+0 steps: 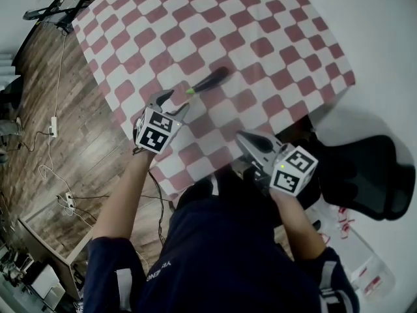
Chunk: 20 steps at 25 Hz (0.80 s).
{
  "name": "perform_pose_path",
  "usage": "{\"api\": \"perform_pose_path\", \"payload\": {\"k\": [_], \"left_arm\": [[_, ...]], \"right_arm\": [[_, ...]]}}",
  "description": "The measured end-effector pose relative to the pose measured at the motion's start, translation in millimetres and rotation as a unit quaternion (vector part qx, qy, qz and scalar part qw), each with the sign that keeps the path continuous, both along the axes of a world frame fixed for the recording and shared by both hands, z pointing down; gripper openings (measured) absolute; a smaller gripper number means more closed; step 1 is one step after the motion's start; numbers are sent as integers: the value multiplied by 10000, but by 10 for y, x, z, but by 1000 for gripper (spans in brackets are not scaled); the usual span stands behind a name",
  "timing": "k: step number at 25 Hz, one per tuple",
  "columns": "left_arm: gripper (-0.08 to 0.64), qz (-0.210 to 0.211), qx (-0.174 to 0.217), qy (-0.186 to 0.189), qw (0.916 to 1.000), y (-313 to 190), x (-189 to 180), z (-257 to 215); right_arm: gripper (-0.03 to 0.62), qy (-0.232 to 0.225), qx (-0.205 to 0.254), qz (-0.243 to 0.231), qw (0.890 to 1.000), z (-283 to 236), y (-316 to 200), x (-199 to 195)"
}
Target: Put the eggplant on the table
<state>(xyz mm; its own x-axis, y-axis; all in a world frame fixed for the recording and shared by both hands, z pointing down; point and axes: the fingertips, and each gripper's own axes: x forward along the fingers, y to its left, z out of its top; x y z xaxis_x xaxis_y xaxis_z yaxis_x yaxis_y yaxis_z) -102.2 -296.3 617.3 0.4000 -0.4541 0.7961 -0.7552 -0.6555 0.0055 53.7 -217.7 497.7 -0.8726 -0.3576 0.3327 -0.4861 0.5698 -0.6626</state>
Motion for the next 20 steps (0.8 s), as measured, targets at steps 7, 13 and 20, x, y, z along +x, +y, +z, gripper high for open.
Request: {"api": "perform_pose_path", "payload": {"k": [7, 13, 20], "left_arm": [[219, -360, 556, 1111, 9916, 580, -68, -687], [123, -621, 1082, 2140, 9688, 1011, -103, -1348], [46, -761, 1435, 2647, 9506, 1379, -209, -1777]], "right_arm": [[15, 38, 309, -132, 9994, -233, 237, -291], [15, 13, 767, -408, 9962, -540, 441, -599], [15, 30, 1191, -523, 9915, -833, 604, -821]]}}
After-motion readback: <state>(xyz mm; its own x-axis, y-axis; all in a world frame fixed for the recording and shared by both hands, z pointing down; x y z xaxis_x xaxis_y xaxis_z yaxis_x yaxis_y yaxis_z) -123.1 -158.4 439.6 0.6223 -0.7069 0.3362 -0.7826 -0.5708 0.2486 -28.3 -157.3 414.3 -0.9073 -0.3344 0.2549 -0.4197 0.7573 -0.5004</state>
